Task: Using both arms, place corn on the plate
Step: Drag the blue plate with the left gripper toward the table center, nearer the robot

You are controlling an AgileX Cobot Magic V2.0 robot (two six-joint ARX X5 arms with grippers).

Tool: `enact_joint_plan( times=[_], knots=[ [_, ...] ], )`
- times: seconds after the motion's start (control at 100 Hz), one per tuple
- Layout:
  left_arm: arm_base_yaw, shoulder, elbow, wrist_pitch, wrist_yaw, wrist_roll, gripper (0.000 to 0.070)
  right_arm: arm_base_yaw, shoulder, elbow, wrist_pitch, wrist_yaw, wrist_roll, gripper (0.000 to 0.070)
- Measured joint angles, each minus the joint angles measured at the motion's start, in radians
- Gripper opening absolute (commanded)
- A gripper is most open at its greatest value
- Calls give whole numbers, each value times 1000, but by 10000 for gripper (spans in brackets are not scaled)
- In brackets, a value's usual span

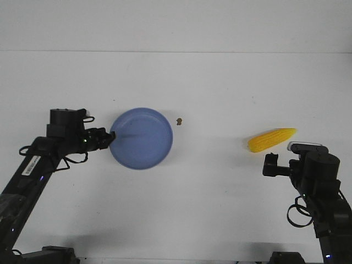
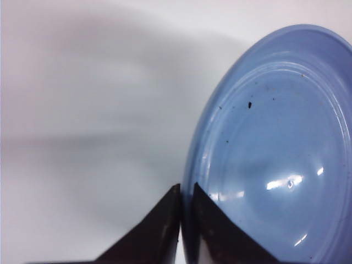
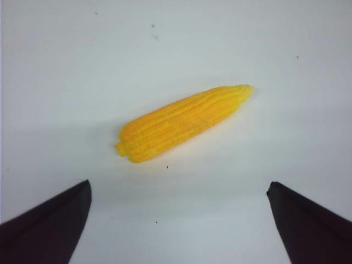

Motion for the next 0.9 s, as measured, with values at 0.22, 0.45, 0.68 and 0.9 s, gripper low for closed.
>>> enact_joint_plan(
  times=[0.22,0.45,0.68,0.9],
  knots=[
    [-151,-16,-213,109,0,-71,6,0,0,0,0,0,0,675],
    [-279,-16,-266,207,-5,-139,6,0,0,0,0,0,0,675],
    [-343,-16,-266,219,-79,-159,6,0,0,0,0,0,0,675],
    [-367,0,-266,224,-103,-172,12,0,0,0,0,0,0,675]
  ],
)
